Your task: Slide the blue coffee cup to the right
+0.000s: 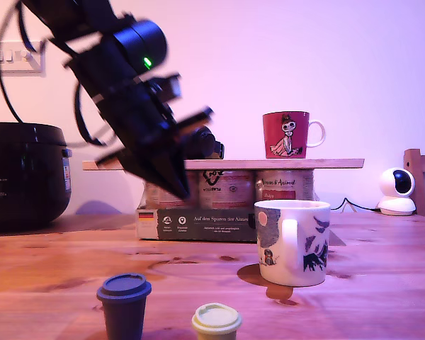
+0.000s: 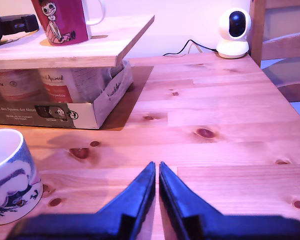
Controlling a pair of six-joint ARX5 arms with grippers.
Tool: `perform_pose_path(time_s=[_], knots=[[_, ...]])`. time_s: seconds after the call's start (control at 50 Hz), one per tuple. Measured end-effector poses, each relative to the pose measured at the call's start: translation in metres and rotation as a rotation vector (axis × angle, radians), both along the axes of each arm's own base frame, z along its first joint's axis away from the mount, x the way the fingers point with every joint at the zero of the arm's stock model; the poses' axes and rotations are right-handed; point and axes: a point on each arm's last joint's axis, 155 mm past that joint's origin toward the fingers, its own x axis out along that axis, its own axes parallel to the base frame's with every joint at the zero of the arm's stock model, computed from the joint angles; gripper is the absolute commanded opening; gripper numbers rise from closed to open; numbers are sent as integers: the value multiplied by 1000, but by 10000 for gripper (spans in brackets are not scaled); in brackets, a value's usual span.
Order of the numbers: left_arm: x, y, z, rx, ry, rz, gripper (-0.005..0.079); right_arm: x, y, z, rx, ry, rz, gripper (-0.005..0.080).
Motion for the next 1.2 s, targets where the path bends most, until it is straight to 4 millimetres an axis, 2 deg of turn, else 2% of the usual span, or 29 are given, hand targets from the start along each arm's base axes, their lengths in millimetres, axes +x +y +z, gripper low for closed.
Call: perform_pose_path(time_s=[0.4, 0.54, 0.64, 0.78, 0.88, 0.94, 1.02, 1.2], knots=[[22, 61, 31, 21, -63, 104, -20, 0, 0, 0, 0, 0, 0, -12], [24, 89, 49, 30, -95, 139, -21, 0, 0, 0, 0, 0, 0, -12], [26, 112, 72, 27, -144, 175, -20, 0, 0, 0, 0, 0, 0, -12], [25, 147, 118, -21, -246, 240, -20, 0, 0, 0, 0, 0, 0, -12], [17, 173, 148, -38, -332, 291, -21, 0, 0, 0, 0, 0, 0, -12], [9, 183, 158, -43, -372, 306, -20, 0, 0, 0, 0, 0, 0, -12], [-2, 188, 161, -56, -403, 304, -21, 0, 0, 0, 0, 0, 0, -12], [-22, 197, 138, -63, -430, 321, -20, 0, 0, 0, 0, 0, 0, -12]])
